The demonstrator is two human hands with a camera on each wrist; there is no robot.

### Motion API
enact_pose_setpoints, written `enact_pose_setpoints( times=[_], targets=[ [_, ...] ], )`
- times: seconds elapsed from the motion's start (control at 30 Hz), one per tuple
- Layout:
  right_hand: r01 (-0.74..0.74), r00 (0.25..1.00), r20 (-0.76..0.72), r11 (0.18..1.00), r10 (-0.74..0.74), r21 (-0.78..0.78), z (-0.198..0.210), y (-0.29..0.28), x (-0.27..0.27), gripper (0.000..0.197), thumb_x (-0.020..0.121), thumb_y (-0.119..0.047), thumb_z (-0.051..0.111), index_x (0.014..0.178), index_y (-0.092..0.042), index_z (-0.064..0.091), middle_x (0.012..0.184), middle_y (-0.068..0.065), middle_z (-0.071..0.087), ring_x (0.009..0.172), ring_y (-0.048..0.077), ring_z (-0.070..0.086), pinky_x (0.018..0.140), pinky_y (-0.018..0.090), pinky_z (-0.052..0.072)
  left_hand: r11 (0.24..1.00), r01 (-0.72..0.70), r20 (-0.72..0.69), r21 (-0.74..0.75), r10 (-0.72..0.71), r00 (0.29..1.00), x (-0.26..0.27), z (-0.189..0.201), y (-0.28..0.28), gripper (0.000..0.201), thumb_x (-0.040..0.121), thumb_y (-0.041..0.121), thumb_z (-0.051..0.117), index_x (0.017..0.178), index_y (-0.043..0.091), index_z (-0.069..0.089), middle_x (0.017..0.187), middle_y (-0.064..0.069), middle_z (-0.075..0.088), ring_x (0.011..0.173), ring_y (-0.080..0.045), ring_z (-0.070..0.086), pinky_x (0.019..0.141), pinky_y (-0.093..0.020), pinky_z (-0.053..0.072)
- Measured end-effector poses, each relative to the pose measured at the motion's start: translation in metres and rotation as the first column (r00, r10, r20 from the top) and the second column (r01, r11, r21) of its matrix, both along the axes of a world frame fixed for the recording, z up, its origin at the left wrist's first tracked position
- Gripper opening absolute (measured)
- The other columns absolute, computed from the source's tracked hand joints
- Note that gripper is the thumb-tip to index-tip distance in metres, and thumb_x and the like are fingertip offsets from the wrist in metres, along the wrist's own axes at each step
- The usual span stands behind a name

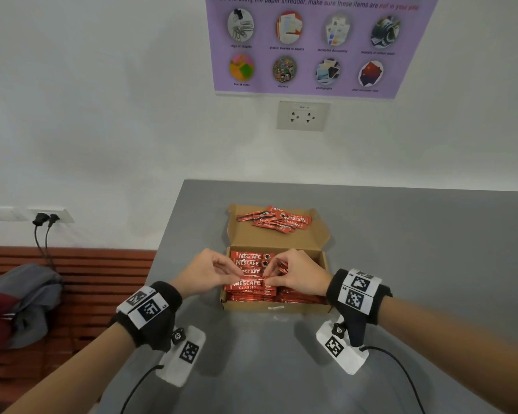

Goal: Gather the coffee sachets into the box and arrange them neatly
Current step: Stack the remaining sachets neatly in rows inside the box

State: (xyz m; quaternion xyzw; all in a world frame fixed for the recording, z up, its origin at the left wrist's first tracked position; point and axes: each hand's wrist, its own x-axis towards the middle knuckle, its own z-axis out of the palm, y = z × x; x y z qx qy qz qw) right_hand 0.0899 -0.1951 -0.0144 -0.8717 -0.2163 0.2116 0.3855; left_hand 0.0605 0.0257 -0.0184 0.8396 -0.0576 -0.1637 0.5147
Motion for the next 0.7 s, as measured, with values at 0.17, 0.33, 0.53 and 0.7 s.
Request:
enact_pose_setpoints(
  times=[0.17,0.33,0.53,0.7],
  targets=[
    [-0.02,1.0,0.022,0.997,0.022,-0.071,-0.007,0.002,-0.006,0.01,0.079,-0.02,0.074,0.081,-0.01,0.071,0.081,-0.011,0.069,0.077,0.001,0.062,0.077,0.011,0.045,0.977,0.086,0.046,0.196,-0.097,0.994,-0.001,0.001,-0.009,0.007,0.08,0.012,0.071,0.083,0.018,0.07,0.092,0.009,0.063,0.082,-0.002,0.061,0.072,-0.011,0.052],
    [-0.047,0.996,0.065,0.989,0.057,-0.141,-0.009,0.003,-0.007,0.015,0.081,-0.021,0.072,0.082,-0.006,0.069,0.087,-0.001,0.071,0.081,0.012,0.065,0.08,0.024,0.051,0.944,0.085,0.076,0.319,-0.115,0.99,-0.002,-0.004,-0.014,0.006,0.082,0.015,0.07,0.087,0.018,0.068,0.106,0.007,0.057,0.096,-0.004,0.052,0.082,-0.015,0.048],
    [-0.059,0.993,0.087,0.983,0.075,-0.175,-0.008,0.006,-0.008,0.014,0.081,-0.022,0.072,0.085,-0.009,0.068,0.085,-0.004,0.068,0.08,0.011,0.063,0.078,0.025,0.05,0.916,0.074,0.096,0.394,-0.121,0.988,-0.006,-0.002,-0.016,0.016,0.082,0.018,0.07,0.095,0.012,0.066,0.118,-0.001,0.053,0.113,-0.013,0.05,0.097,-0.029,0.048],
    [-0.002,0.989,0.146,0.997,0.014,-0.079,0.01,0.008,-0.001,0.05,0.08,-0.01,0.068,0.127,-0.012,0.05,0.092,-0.011,0.06,0.075,0.005,0.059,0.067,0.018,0.049,0.943,-0.088,0.255,0.322,0.003,0.967,-0.002,0.013,-0.016,0.017,0.088,0.02,0.062,0.102,0.01,0.066,0.102,0.001,0.061,0.077,0.004,0.054,0.072,-0.009,0.048]
  ],
)
